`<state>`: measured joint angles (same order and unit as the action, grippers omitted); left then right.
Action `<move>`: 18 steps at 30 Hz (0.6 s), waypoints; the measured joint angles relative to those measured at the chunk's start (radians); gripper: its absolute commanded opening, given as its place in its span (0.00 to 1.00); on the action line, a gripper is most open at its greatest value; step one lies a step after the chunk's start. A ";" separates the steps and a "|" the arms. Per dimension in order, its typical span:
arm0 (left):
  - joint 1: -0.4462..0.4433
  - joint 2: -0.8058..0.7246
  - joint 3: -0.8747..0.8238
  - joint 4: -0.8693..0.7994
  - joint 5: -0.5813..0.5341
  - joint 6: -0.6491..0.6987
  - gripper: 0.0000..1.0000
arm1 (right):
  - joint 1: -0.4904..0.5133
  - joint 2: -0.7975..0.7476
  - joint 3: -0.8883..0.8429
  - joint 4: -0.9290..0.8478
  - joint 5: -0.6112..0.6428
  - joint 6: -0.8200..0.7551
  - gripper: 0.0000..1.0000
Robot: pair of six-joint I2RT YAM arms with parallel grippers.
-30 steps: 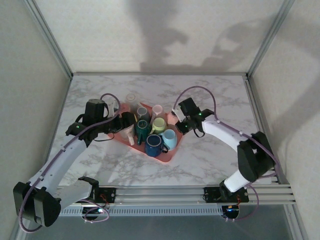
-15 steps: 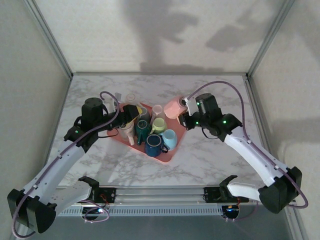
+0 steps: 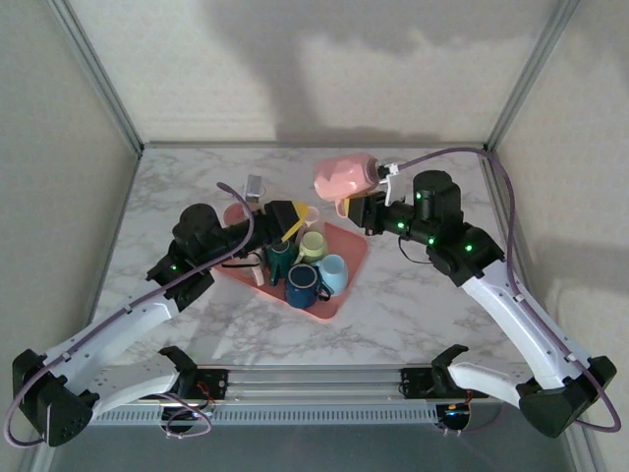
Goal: Turn the mug right side up
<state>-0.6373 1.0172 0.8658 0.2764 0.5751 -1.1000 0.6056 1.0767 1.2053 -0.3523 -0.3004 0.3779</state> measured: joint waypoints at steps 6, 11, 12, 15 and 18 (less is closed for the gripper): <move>-0.029 0.039 -0.021 0.164 -0.027 -0.072 0.57 | 0.000 -0.013 0.000 0.114 -0.026 0.128 0.00; -0.034 0.067 -0.026 0.267 -0.047 -0.116 0.61 | 0.000 -0.025 -0.001 0.195 -0.046 0.216 0.00; -0.036 0.074 -0.027 0.291 -0.049 -0.126 0.62 | -0.001 -0.026 -0.001 0.209 -0.048 0.231 0.00; -0.049 0.101 -0.026 0.359 -0.050 -0.145 0.63 | -0.001 -0.027 -0.002 0.248 -0.063 0.275 0.00; -0.067 0.129 -0.023 0.391 -0.050 -0.151 0.63 | -0.001 -0.028 -0.013 0.291 -0.070 0.319 0.00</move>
<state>-0.7044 1.1465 0.8425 0.6674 0.5255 -1.2510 0.6044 1.0485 1.1919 -0.0616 -0.3706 0.6968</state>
